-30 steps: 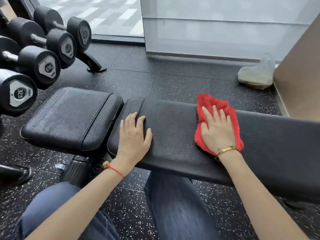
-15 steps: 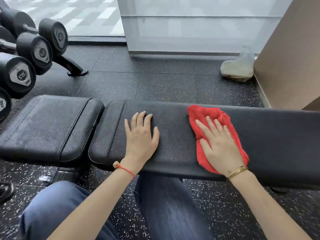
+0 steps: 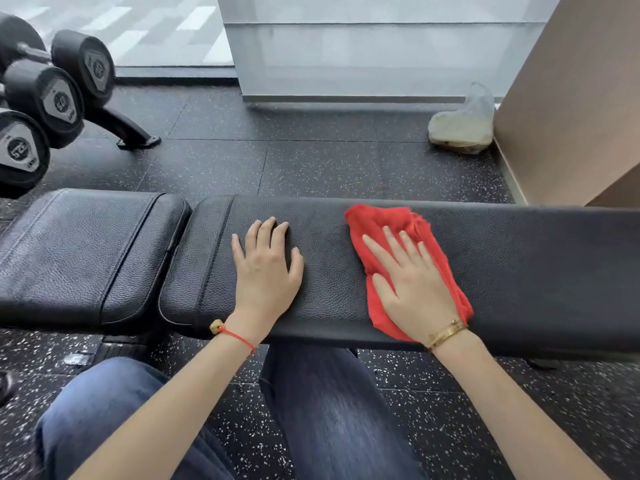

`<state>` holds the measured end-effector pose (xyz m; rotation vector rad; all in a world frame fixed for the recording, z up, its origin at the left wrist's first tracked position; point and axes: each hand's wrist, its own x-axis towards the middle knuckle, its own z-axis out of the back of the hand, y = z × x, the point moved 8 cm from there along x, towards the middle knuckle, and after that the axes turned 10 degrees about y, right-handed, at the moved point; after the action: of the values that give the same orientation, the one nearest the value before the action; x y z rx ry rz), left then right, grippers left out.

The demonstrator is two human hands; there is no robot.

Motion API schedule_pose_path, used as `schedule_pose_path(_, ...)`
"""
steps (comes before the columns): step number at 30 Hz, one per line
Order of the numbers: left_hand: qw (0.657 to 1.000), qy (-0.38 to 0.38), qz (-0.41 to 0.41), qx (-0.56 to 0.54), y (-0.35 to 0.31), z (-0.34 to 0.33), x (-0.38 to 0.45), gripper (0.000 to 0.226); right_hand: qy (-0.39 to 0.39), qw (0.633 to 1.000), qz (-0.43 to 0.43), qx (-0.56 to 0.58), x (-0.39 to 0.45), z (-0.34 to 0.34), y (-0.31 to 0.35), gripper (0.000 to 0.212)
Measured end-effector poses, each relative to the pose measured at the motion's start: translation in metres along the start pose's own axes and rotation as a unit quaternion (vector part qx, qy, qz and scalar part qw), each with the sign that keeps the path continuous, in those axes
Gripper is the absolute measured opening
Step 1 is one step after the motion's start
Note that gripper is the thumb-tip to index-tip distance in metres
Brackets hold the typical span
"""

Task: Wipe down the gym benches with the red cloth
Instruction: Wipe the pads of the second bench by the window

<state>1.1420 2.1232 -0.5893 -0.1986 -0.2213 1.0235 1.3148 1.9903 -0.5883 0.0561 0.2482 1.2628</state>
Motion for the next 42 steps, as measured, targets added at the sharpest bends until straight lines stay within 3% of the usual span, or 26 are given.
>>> schedule_pose_path(4, 1.0, 0.0, -0.003, 0.006, 0.0, 0.001, -0.001, 0.054, -0.023, 0.998, -0.06, 0.027, -0.022, 0.007, -0.053, 0.059)
schedule_pose_path(8, 1.0, 0.004, -0.003, 0.011, -0.002, 0.001, -0.001, 0.052, -0.02, 0.983, -0.178, 0.034, -0.008, 0.019, -0.119, 0.058)
schedule_pose_path(11, 1.0, 0.008, 0.002, 0.013, -0.005, 0.001, -0.001, 0.053, -0.02, 0.977, -0.208, 0.028, 0.017, 0.027, -0.118, 0.059)
schedule_pose_path(19, 1.0, 0.01, 0.003, 0.009, -0.004, 0.001, -0.001, 0.057, 0.001, 1.0, 0.004, -0.007, -0.005, 0.003, -0.007, 0.061)
schedule_pose_path(25, 1.0, 0.005, 0.0, 0.002, -0.003, 0.0, -0.003, 0.055, -0.015, 0.999, -0.028, 0.025, -0.028, 0.008, -0.055, 0.06)
schedule_pose_path(31, 1.0, 0.013, 0.004, 0.011, -0.004, -0.001, -0.002, 0.054, -0.014, 0.994, -0.102, 0.033, 0.019, 0.019, -0.071, 0.06)
schedule_pose_path(39, 1.0, 0.001, 0.011, 0.0, -0.002, 0.001, -0.001, 0.053, 0.01, 0.998, 0.058, 0.01, 0.057, 0.008, 0.039, 0.061)
schedule_pose_path(42, 1.0, -0.005, 0.01, -0.008, 0.0, 0.002, 0.0, 0.051, 0.018, 0.994, 0.106, 0.005, 0.044, 0.001, 0.053, 0.061)
